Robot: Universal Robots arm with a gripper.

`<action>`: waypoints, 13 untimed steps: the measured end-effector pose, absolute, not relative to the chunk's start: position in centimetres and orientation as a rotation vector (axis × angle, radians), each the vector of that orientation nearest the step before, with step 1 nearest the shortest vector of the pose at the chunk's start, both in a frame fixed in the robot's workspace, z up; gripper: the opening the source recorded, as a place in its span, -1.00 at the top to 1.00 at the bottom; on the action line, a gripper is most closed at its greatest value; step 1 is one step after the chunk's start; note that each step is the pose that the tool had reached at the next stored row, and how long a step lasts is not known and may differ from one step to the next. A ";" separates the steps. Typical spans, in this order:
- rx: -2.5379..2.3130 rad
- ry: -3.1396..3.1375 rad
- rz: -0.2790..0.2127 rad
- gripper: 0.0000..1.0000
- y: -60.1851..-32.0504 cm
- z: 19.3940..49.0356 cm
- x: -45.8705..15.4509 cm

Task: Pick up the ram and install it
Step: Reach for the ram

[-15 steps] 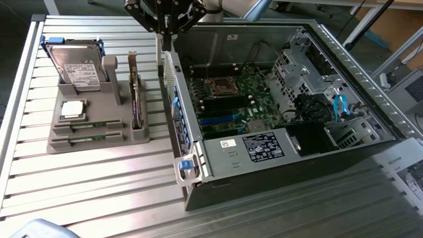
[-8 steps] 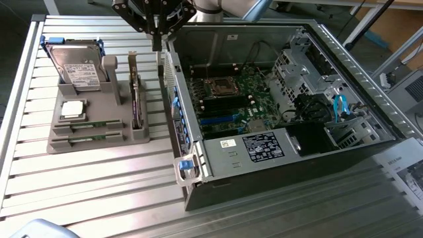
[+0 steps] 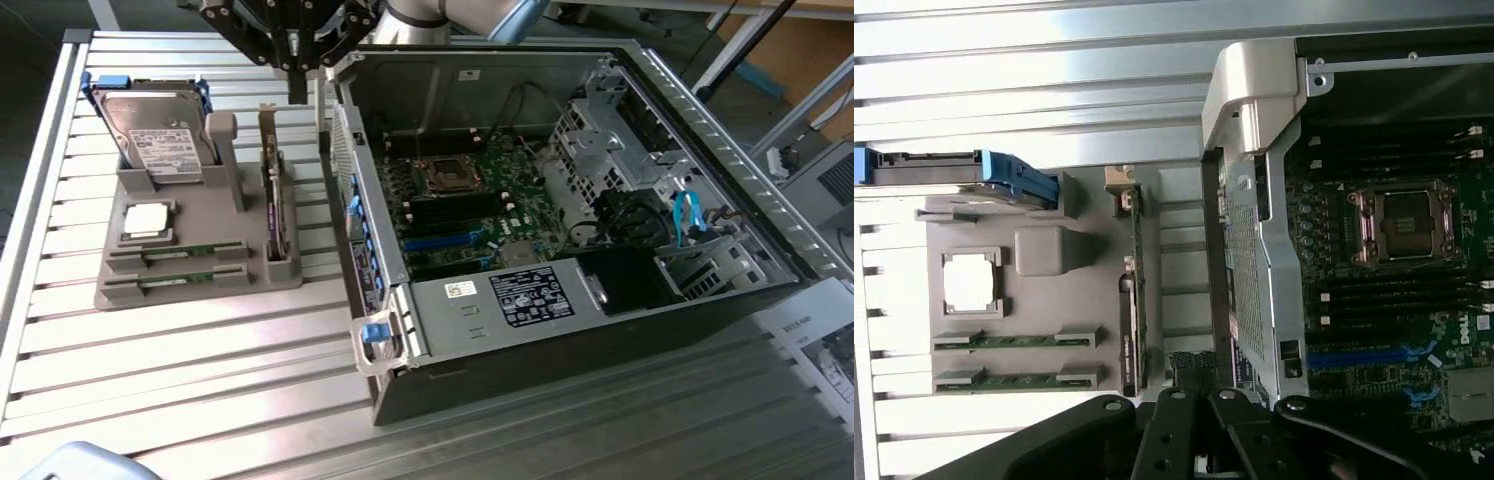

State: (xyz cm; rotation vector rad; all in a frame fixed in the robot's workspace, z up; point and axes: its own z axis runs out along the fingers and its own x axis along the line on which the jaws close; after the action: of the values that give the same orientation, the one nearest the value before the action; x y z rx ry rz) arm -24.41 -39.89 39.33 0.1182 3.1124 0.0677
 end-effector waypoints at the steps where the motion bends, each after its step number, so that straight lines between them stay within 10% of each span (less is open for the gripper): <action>1: 0.118 3.112 0.068 0.80 -39.9 39.3 -24.6; 13: 0.118 3.112 0.068 0.80 -39.9 39.3 -27.5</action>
State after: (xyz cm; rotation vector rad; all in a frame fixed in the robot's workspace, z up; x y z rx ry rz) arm -27.47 -39.89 39.33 0.1180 3.1124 0.0678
